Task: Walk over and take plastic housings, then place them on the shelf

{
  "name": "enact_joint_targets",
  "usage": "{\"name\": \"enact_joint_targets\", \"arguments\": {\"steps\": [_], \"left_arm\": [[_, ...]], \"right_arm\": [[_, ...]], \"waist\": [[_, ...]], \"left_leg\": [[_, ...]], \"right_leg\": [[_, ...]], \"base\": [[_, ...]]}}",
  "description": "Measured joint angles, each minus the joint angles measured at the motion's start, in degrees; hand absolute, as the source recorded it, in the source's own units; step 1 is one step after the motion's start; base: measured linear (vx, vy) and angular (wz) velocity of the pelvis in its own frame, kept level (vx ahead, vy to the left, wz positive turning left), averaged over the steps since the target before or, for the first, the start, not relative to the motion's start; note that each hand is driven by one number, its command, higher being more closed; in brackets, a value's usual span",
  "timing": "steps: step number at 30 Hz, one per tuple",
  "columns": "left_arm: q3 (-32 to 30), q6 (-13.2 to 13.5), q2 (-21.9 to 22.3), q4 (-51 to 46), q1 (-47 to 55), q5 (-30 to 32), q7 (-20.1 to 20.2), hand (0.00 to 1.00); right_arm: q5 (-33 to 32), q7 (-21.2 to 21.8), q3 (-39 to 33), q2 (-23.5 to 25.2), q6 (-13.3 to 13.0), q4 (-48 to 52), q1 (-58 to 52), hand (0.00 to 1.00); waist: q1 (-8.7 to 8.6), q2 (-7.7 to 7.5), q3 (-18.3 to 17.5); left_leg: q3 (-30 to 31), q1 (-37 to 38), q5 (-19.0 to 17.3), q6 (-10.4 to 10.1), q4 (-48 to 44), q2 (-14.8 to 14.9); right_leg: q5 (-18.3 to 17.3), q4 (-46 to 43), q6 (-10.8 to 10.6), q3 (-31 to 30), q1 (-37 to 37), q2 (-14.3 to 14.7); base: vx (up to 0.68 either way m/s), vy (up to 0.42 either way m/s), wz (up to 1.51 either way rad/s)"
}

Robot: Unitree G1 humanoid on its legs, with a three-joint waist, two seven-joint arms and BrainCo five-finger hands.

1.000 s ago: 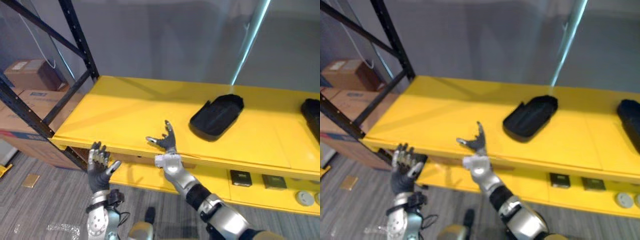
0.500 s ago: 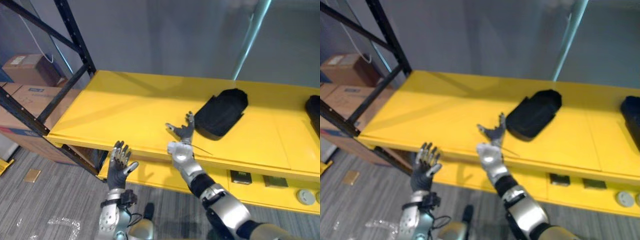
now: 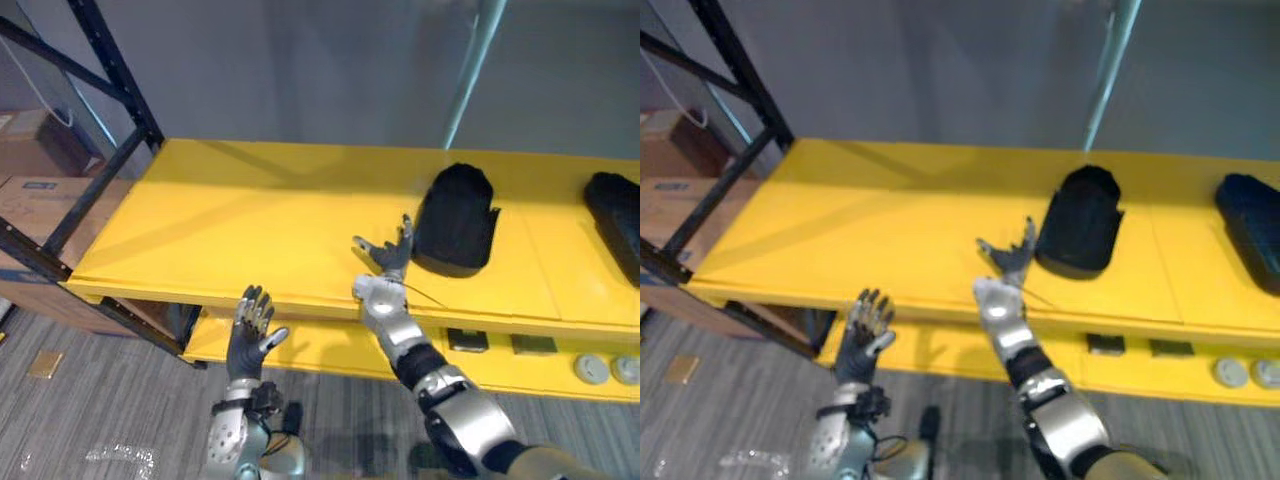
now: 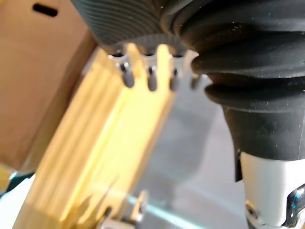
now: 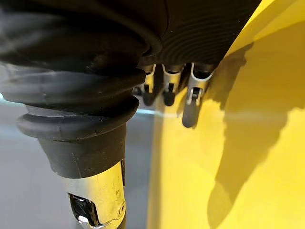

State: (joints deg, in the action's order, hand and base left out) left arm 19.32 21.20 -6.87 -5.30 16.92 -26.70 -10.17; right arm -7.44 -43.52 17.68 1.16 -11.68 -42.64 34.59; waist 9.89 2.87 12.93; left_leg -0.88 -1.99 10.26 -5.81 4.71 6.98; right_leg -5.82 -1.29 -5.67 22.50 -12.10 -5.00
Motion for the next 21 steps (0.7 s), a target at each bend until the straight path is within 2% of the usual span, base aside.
{"name": "enact_joint_targets", "arguments": {"steps": [4, 7, 10, 13, 16, 17, 18, 19, 21], "left_arm": [[0.01, 0.0, -0.01, 0.37, -0.18, 0.02, 0.21, 0.0], [0.12, 0.0, -0.05, 0.86, -0.24, 0.07, 0.26, 0.0], [0.55, -0.01, -0.08, 1.02, -0.29, 0.27, 0.24, 0.0], [-0.22, -0.02, 0.02, 0.97, -0.01, 0.29, 0.27, 0.0], [-4.05, 0.0, 0.02, 0.94, 1.05, 0.31, 0.31, 0.0], [-5.8, 0.0, 0.0, 0.94, 1.44, 0.33, 0.32, 0.0], [-7.3, 0.02, 0.0, 0.84, 1.71, 0.35, 0.35, 0.0], [-7.9, 0.02, 0.01, 0.73, 1.92, 0.37, 0.35, 0.0], [-9.94, 0.04, -0.08, -0.81, 3.08, 0.76, 0.3, 0.0]], "right_arm": [[0.35, 2.96, 0.85, -0.16, -1.93, 2.16, -2.42, 0.0], [0.4, 4.69, 2.82, -0.43, -2.02, 2.24, -2.6, 0.0], [0.31, 9.8, 3.49, -0.69, -3.44, 4.39, -4.23, 0.0], [-0.97, 17.8, 7.14, -2.86, -4.87, 10.57, -8.74, 0.0], [-1.4, 26.2, 9.65, -4.96, -8.5, 21.74, -16.79, 0.0], [-1.94, 29.47, 10.08, -6.55, -9.82, 28.54, -20.53, 0.0], [-3.05, 32.61, 9.57, -8.59, -10.97, 36.15, -24.5, 0.0], [-3.5, 34.34, 8.85, -9.56, -11.18, 39.74, -26.4, 0.0], [-6.47, 40.51, 2.66, -12.89, -12.31, 51.51, -33.17, 0.0]], "waist": [[-0.67, -0.15, 0.06], [-1.36, -0.3, 0.15], [-1.37, -0.41, 0.18], [-1.54, -1.0, -0.16], [-2.72, -2.08, -0.46], [-3.14, -2.45, -0.58], [-3.52, -2.88, -0.82], [-3.86, -3.14, -0.98], [-4.81, -4.19, -1.7]], "left_leg": [[-1.26, 0.51, 0.13, -0.19, -0.01, 0.04], [-1.68, 0.81, 0.11, -0.22, 0.0, 0.17], [-2.26, 1.04, 0.04, -0.25, 0.01, 0.4], [-2.46, 1.08, -0.07, -0.1, 0.02, 0.26], [-2.67, 0.98, -0.24, -0.19, 0.22, 0.1], [-2.96, 0.86, -0.33, -0.15, 0.24, 0.06], [-3.36, 0.76, -0.43, -0.02, 0.25, 0.01], [-3.58, 0.78, -0.49, 0.02, 0.25, -0.04], [-5.33, 0.88, -0.75, 0.12, 0.25, 0.04]], "right_leg": [[0.31, -0.18, 0.04, -0.93, -0.04, -0.07], [0.32, -0.23, 0.06, -1.39, -0.04, -0.02], [0.4, -0.28, 0.16, -2.13, 0.1, 0.09], [0.56, -0.27, 0.22, -2.1, 0.21, -0.03], [0.56, -0.29, 0.21, -2.19, 0.44, -0.25], [0.56, -0.3, 0.2, -2.36, 0.76, -0.38], [0.6, -0.3, 0.13, -2.6, 1.04, -0.52], [0.6, -0.3, 0.12, -2.74, 1.13, -0.63], [0.64, -0.5, 0.03, -4.5, 2.37, -0.94]], "base": [[0.03, -0.01, -0.11], [0.0, -0.016, -0.09], [-0.02, -0.012, -0.1], [-0.01, -0.004, -0.01], [0.0, -0.001, -0.02], [-0.01, 0.0, -0.1], [-0.01, 0.004, -0.11], [0.0, 0.009, -0.19], [0.0, 0.019, -0.31]]}}
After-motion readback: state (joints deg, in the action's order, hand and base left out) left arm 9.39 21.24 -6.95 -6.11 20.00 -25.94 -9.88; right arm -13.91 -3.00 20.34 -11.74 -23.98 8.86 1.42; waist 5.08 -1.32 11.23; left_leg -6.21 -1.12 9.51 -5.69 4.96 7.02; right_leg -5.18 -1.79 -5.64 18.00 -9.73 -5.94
